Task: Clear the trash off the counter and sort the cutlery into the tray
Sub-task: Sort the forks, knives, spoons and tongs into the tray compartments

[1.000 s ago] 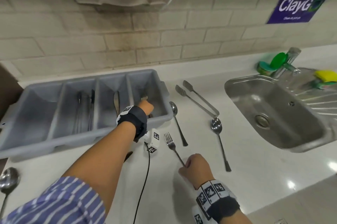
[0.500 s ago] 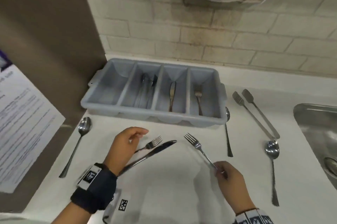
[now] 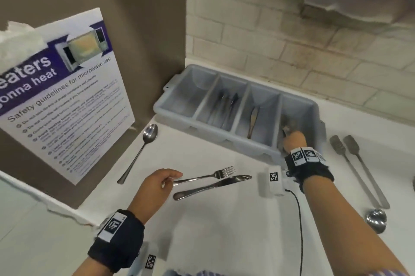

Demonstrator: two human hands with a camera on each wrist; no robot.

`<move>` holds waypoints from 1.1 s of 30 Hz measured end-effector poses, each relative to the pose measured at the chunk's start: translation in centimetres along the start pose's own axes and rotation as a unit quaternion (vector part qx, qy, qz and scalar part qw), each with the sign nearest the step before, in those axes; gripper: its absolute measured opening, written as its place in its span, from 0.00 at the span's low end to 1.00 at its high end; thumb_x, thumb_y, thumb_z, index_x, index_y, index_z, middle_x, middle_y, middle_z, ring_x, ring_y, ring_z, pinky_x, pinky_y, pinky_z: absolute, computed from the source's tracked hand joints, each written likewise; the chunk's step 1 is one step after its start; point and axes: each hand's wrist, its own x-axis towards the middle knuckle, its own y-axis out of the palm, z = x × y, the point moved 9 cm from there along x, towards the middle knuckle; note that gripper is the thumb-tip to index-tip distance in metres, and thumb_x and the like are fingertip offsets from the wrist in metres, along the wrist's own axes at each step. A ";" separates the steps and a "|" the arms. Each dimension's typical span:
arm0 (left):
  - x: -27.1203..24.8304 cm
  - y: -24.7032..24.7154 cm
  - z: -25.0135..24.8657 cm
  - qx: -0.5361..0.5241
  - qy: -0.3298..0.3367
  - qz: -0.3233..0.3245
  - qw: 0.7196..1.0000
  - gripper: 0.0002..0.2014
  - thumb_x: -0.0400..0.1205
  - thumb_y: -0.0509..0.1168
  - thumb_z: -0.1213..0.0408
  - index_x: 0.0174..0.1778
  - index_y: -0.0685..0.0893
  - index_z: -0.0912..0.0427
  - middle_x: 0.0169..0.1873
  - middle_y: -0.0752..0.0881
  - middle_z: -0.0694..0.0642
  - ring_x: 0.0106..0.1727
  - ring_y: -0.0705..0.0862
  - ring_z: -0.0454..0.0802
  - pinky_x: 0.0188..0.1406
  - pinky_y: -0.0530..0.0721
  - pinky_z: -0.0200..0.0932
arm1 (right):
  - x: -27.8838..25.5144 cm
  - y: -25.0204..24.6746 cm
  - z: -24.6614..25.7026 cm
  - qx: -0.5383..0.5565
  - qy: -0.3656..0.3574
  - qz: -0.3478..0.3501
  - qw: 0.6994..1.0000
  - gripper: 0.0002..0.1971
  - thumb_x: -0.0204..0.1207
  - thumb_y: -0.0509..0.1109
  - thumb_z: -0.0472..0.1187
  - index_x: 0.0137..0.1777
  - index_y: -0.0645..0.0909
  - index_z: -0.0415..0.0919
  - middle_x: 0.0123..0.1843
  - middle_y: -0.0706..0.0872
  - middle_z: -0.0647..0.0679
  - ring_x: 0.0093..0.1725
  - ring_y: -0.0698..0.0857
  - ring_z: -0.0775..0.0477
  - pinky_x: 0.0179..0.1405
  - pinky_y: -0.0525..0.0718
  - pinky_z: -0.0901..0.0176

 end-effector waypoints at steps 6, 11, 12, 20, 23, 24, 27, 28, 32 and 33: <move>0.6 3.0 -2.6 0.051 0.043 0.077 0.995 0.20 0.77 0.64 0.72 0.36 0.80 0.35 0.42 0.85 0.42 0.46 0.84 0.44 0.47 0.82 0.27 | -2.8 -1.4 0.8 0.072 -0.062 -0.052 0.994 0.22 0.73 0.64 0.26 0.68 0.78 0.33 0.65 0.83 0.31 0.65 0.81 0.32 0.66 0.77 0.50; 0.6 6.5 -3.3 0.140 0.070 0.142 0.977 0.16 0.73 0.69 0.66 0.32 0.77 0.35 0.33 0.80 0.41 0.49 0.78 0.27 0.38 0.73 0.24 | -10.1 -5.1 -4.9 0.173 -0.042 -0.318 0.931 0.15 0.68 0.65 0.27 0.55 0.80 0.33 0.58 0.81 0.33 0.58 0.78 0.31 0.59 0.77 0.43; 0.6 6.8 -3.4 0.153 0.072 0.146 0.975 0.15 0.73 0.69 0.65 0.34 0.78 0.36 0.33 0.80 0.41 0.48 0.77 0.23 0.36 0.73 0.23 | -11.2 -4.9 -6.8 0.194 -0.015 -0.337 0.921 0.13 0.70 0.65 0.27 0.54 0.79 0.33 0.57 0.81 0.33 0.58 0.78 0.32 0.58 0.77 0.43; 1.2 6.8 -2.3 0.201 0.042 0.142 0.968 0.16 0.70 0.69 0.71 0.35 0.78 0.40 0.28 0.79 0.41 0.34 0.79 0.37 0.38 0.76 0.32 | -8.2 3.3 -15.8 0.093 0.178 -0.082 0.976 0.25 0.72 0.71 0.42 0.67 0.75 0.34 0.66 0.77 0.34 0.65 0.77 0.30 0.64 0.77 0.43; 1.3 6.9 -2.4 0.209 0.040 0.150 0.966 0.13 0.71 0.71 0.70 0.36 0.80 0.44 0.27 0.79 0.38 0.33 0.78 0.35 0.41 0.78 0.35 | -6.6 3.1 -16.6 0.117 0.197 -0.053 0.972 0.16 0.73 0.70 0.42 0.55 0.83 0.30 0.56 0.87 0.33 0.52 0.86 0.34 0.48 0.81 0.54; 1.3 7.0 -2.3 0.207 0.038 0.155 0.965 0.12 0.71 0.71 0.70 0.37 0.81 0.46 0.28 0.78 0.38 0.32 0.78 0.34 0.41 0.78 0.35 | -6.3 3.1 -16.8 0.126 0.204 -0.039 0.970 0.14 0.74 0.69 0.41 0.50 0.84 0.28 0.50 0.88 0.32 0.46 0.86 0.35 0.43 0.79 0.56; 1.4 7.3 -2.1 0.222 0.034 0.172 0.959 0.09 0.72 0.69 0.70 0.41 0.86 0.50 0.29 0.80 0.42 0.34 0.80 0.42 0.46 0.83 0.40 | -6.5 2.7 -17.3 0.140 0.236 -0.028 0.961 0.14 0.72 0.69 0.40 0.31 0.79 0.29 0.30 0.83 0.36 0.28 0.79 0.40 0.30 0.76 0.60; 1.3 7.3 -2.1 0.231 0.036 0.177 0.956 0.09 0.73 0.68 0.69 0.43 0.86 0.50 0.31 0.80 0.45 0.37 0.81 0.45 0.48 0.85 0.45 | -7.0 2.5 -17.4 0.146 0.246 -0.035 0.958 0.15 0.70 0.70 0.40 0.28 0.77 0.31 0.26 0.80 0.39 0.25 0.78 0.42 0.26 0.74 0.62; 0.2 7.4 -2.8 0.289 0.070 0.197 0.934 0.07 0.80 0.61 0.61 0.52 0.81 0.50 0.43 0.77 0.46 0.51 0.81 0.47 0.53 0.83 0.48 | -8.8 2.5 -17.5 0.161 0.213 -0.031 0.963 0.08 0.71 0.67 0.35 0.40 0.85 0.30 0.33 0.87 0.36 0.29 0.84 0.41 0.26 0.75 0.62; -0.2 7.3 -3.3 0.289 0.085 0.204 0.931 0.06 0.82 0.59 0.59 0.52 0.79 0.48 0.45 0.77 0.45 0.52 0.81 0.46 0.52 0.82 0.48 | -9.4 2.8 -17.8 0.190 0.191 -0.038 0.962 0.09 0.72 0.65 0.32 0.48 0.84 0.31 0.37 0.88 0.35 0.30 0.84 0.41 0.29 0.78 0.61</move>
